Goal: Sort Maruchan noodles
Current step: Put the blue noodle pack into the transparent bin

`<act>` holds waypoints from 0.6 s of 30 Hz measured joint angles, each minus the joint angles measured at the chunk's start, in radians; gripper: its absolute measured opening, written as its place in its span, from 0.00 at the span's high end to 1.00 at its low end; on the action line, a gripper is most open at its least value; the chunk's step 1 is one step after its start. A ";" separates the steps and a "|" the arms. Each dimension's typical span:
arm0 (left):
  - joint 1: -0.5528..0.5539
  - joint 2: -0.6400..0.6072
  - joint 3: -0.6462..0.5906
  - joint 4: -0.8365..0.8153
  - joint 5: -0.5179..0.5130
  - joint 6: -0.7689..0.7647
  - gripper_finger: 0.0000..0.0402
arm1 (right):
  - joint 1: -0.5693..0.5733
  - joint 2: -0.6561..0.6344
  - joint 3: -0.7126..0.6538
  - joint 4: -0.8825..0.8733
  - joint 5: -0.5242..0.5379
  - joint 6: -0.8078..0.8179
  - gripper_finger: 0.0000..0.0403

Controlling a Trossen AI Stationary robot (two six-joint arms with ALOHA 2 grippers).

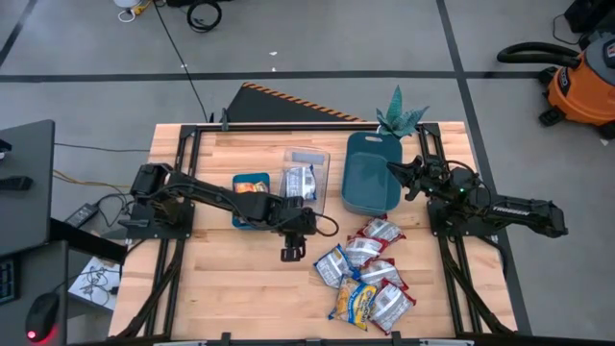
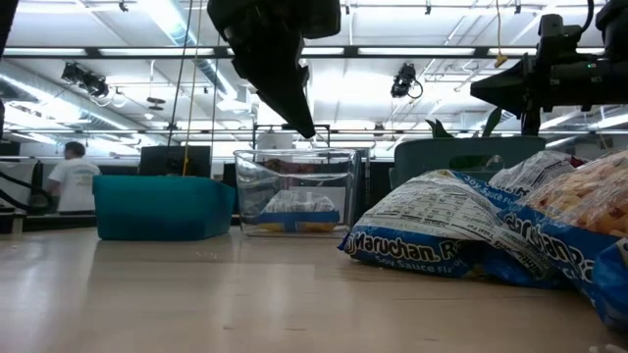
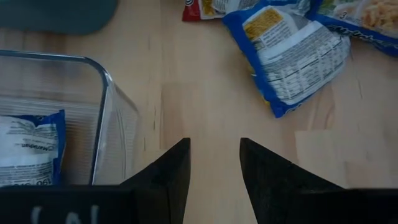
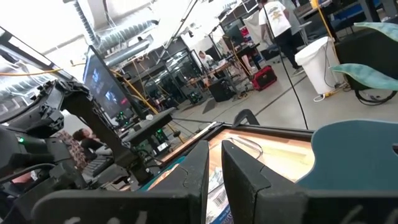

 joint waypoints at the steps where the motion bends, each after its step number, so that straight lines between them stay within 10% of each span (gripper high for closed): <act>1: 0.000 0.000 0.000 0.000 0.000 0.001 0.64 | 0.000 0.000 0.000 0.000 0.000 0.000 0.88; 18: 0.001 -0.002 0.000 0.000 -0.001 0.028 0.64 | 0.000 0.000 0.000 0.000 -0.001 0.000 0.88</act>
